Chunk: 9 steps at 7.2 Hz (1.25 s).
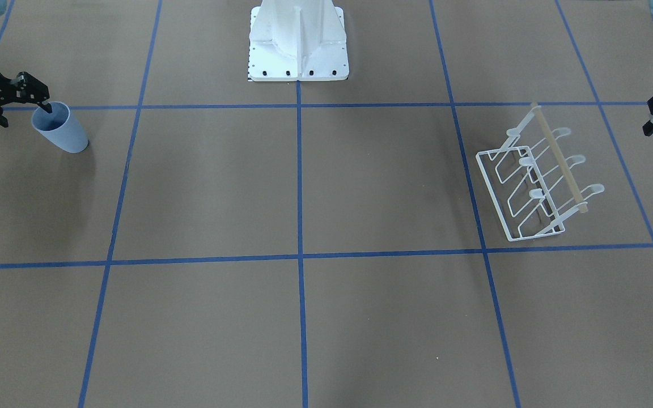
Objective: Hang cup on cup holder
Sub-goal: 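Reach the right gripper down to the light blue cup's rim, then grasp the cup rim with the right gripper and lift it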
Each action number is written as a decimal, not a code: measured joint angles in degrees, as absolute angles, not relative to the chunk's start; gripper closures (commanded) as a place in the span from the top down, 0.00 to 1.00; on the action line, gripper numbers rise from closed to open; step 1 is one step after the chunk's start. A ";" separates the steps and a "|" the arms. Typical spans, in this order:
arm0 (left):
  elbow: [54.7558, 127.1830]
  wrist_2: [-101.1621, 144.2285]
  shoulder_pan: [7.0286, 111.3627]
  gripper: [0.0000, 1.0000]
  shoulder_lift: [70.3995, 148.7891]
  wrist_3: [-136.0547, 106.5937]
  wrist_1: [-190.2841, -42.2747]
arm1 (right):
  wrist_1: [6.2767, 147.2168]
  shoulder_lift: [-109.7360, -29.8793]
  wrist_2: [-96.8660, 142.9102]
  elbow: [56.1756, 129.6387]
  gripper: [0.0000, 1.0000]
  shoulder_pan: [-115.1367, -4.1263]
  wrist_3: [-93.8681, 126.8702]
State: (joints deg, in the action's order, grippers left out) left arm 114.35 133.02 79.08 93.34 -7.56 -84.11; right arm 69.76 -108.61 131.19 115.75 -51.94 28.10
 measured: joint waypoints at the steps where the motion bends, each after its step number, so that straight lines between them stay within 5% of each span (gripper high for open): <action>1: 114.49 133.00 79.09 0.99 93.34 -7.56 -84.09 | 69.72 -108.49 131.21 115.15 0.99 -51.76 28.12; 2: 114.56 132.99 79.10 0.98 93.34 -7.56 -84.06 | 69.70 -108.20 131.22 114.57 0.93 -51.51 28.17; 3: 114.61 132.98 79.10 0.99 93.34 -7.56 -84.04 | 69.70 -107.70 131.22 113.95 0.68 -51.17 28.26; 5: 114.68 132.98 79.10 0.99 93.34 -7.56 -84.02 | 69.70 -106.78 131.24 112.87 0.00 -50.47 28.35; 9: 114.96 132.98 79.10 0.98 93.29 -7.56 -83.95 | 69.65 -106.37 133.88 113.62 0.00 -50.32 31.85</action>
State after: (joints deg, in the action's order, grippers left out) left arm 114.96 132.98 79.10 93.29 -7.56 -83.95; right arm 69.65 -106.37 133.88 113.62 -50.32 31.85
